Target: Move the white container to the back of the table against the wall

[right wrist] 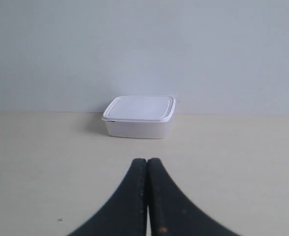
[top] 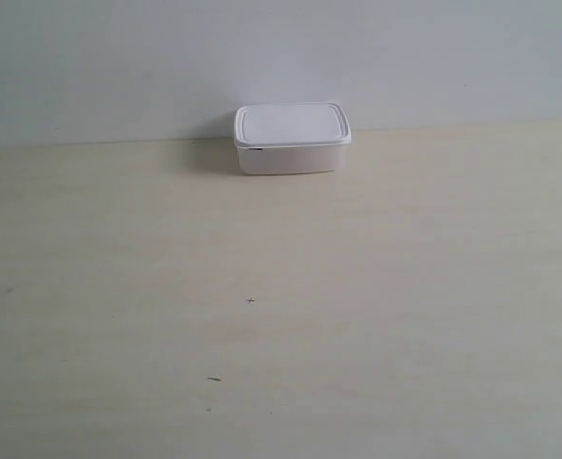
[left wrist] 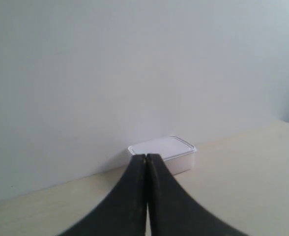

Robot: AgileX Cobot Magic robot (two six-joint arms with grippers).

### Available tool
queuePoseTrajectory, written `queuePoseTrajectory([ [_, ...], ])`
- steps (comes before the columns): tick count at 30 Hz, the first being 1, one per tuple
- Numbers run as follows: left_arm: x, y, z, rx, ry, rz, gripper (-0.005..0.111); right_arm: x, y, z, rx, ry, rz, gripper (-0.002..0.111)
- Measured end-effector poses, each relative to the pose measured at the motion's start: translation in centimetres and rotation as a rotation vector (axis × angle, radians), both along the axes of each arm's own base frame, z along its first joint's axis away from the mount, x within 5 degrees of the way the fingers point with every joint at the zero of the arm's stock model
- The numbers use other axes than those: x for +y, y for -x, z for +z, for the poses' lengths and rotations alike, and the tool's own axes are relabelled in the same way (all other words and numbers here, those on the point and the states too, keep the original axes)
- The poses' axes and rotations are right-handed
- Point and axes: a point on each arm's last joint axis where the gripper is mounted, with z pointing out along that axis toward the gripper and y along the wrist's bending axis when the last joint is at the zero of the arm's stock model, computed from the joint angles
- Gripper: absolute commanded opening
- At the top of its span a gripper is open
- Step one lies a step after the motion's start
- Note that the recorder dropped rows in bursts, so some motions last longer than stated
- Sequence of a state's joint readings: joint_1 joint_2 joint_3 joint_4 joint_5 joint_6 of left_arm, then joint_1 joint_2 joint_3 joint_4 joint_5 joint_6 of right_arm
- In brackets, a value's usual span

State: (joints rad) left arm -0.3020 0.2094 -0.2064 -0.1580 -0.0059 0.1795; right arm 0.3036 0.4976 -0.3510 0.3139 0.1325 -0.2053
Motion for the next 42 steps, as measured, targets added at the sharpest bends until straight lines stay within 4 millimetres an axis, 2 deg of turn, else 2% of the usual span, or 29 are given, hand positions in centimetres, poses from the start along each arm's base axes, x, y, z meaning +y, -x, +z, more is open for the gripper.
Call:
queuePoseTrajectory([
  [16, -0.4, 0.3, -2.8, 0.293, -0.095, -0.049, 0.000, 0.0, -0.1, 0.1, -0.008, 0.000, -0.004, 0.000],
  [20, -0.4, 0.4, -2.9, 0.308, -0.100, -0.051, 0.000, 0.0, -0.1, 0.1, -0.007, -0.004, -0.004, 0.000],
  [23, -0.4, 0.4, -2.9, 0.310, -0.101, -0.052, 0.000, 0.1, -0.1, -0.3, 0.028, -0.081, -0.011, 0.000],
  [31, -0.3, 0.3, -3.4, 0.321, -0.092, -0.043, 0.000, -0.4, 1.6, -2.0, 0.024, -0.172, -0.016, 0.000],
  [35, 0.2, 0.0, -4.8, 0.343, -0.089, 0.035, 0.000, -1.1, 2.0, -2.7, 0.010, -0.180, -0.075, 0.000],
  [39, 1.4, -0.4, -6.6, 0.328, -0.114, 0.207, 0.000, -2.2, 2.0, -4.0, 0.014, -0.179, -0.205, 0.000],
  [42, 2.4, -0.4, -6.9, 0.219, -0.099, 0.348, 0.000, -3.3, 2.3, -4.8, -0.003, -0.137, -0.321, 0.000],
])
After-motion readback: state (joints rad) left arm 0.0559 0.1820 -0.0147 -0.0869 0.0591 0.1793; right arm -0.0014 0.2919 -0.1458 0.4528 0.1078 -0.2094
